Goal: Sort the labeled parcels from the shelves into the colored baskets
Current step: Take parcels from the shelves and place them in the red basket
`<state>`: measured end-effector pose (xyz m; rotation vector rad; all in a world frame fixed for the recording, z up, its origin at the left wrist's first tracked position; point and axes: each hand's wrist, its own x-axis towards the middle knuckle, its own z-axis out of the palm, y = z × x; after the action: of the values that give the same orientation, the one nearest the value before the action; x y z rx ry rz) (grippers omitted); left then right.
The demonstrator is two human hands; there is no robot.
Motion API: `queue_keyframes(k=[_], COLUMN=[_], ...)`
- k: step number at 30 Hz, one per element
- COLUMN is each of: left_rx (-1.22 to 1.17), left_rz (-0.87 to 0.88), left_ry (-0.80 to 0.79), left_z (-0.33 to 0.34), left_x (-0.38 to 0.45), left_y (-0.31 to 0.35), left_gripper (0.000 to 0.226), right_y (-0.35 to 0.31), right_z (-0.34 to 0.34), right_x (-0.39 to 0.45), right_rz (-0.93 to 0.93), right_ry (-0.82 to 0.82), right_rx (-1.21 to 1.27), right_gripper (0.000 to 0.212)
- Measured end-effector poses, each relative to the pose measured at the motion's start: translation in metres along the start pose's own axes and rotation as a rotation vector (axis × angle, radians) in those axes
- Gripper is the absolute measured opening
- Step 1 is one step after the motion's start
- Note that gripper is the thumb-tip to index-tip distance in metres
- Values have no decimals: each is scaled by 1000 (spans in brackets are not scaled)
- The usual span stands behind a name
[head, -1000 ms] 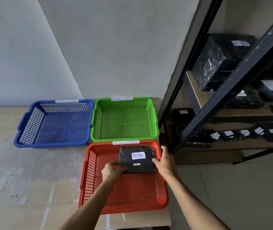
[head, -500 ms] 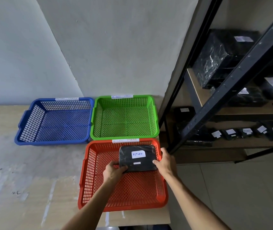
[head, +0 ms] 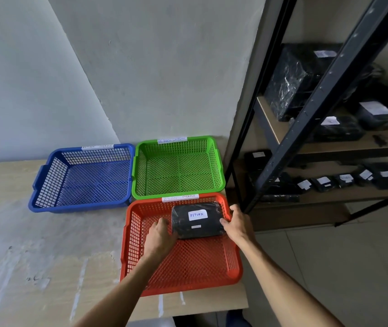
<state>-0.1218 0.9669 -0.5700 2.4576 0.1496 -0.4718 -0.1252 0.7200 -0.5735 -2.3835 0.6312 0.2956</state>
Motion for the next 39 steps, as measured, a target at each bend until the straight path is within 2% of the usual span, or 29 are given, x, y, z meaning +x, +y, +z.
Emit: queue_keyframes(k=[2,4,8,11,14,17,20,23,29,35,39], left_rx=[62,93,183,269,358,382,367,329,206,18,-41], left_rz=[119,194,332,434,523,604,676,746,911,966,997], left_ry=[34,-3,-5,29,89,168,285,407,654,664,684], left_z=[-7,-15,-28,-36,-41,-46,-53,-62,-91,-114,-116], left_x=[-1,-2,-2,-6,-18,-41,-68,-97,-144,-166,-157], left_y=[14,34,83,130,180,234,293,363,513,637,704], left_gripper=[20,10,14,29,44,43,45,51,30,14,14], right_y=[-1,-2,-7,-8,-3,6,16,27,42,39,39], right_z=[-9,-23,-63,-101,-147,-204,-275,-354,-512,-628,-681], right_x=[-4,-7,-8,-6,-7,-14,-25,-36,-53,-52,-26], right_rz=[-27,-71,-211,-339,-465,-594,-685,-797,-920,-1004,-1042], right_ry=[7,2,22,82,114,99,123,236,567,712,756], right_rx=[15,8,-85,-207,-288,-327,-323,-307,-251,-40,-33], right_gripper=[38,43,47,45,48,54,55,50,48,32,24])
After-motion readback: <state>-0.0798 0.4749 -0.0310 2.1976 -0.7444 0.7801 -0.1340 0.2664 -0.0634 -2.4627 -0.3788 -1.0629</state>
